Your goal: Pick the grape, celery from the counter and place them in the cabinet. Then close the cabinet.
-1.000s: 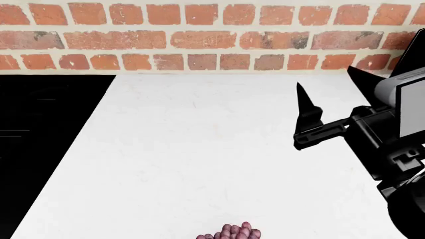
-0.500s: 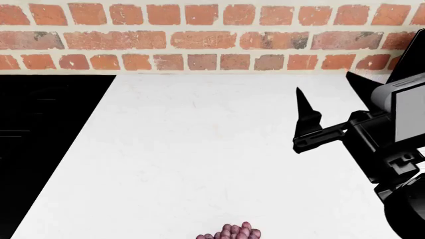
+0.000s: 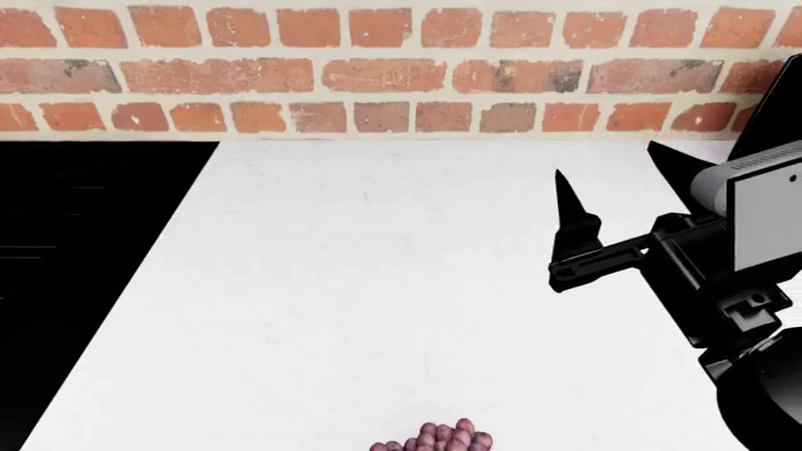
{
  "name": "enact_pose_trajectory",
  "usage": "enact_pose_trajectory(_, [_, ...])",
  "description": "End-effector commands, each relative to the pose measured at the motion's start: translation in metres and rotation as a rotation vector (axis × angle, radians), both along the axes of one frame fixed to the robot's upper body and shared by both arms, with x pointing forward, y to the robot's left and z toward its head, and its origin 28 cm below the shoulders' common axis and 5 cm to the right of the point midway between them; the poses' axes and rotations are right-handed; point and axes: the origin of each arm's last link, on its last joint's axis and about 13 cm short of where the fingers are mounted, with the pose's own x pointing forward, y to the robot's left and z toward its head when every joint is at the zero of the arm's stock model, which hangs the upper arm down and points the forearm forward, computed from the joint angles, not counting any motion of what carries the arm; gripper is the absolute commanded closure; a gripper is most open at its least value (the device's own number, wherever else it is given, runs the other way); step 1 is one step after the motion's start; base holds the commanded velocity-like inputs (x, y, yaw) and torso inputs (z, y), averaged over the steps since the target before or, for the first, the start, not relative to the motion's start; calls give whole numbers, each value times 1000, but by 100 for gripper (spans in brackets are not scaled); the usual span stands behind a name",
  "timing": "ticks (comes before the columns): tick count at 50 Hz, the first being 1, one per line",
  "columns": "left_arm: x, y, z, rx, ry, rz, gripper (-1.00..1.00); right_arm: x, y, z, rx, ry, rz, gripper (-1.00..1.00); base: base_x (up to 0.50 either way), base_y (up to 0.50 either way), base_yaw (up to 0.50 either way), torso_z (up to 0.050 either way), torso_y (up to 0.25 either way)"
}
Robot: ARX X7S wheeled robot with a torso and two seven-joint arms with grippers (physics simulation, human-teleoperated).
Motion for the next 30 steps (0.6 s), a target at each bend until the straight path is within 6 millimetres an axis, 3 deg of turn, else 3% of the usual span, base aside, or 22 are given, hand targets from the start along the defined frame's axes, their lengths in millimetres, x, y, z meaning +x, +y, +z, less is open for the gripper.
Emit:
enact_pose_trajectory(1, [3,0,-5,12,57,-10,-100,1,0,-2,3,3,-1,-100,0,0,0,0,0])
enact_pose_trajectory(21, [-7,-8,4,86,-3,-72,-100,1,0,-3,5,4,0,-100,0,0,0,0,0])
enact_pose_trajectory(30, [-24,-10,18,142,-150,-85,-100,1,0,-2,3,3,0,-100,0,0,0,0,0])
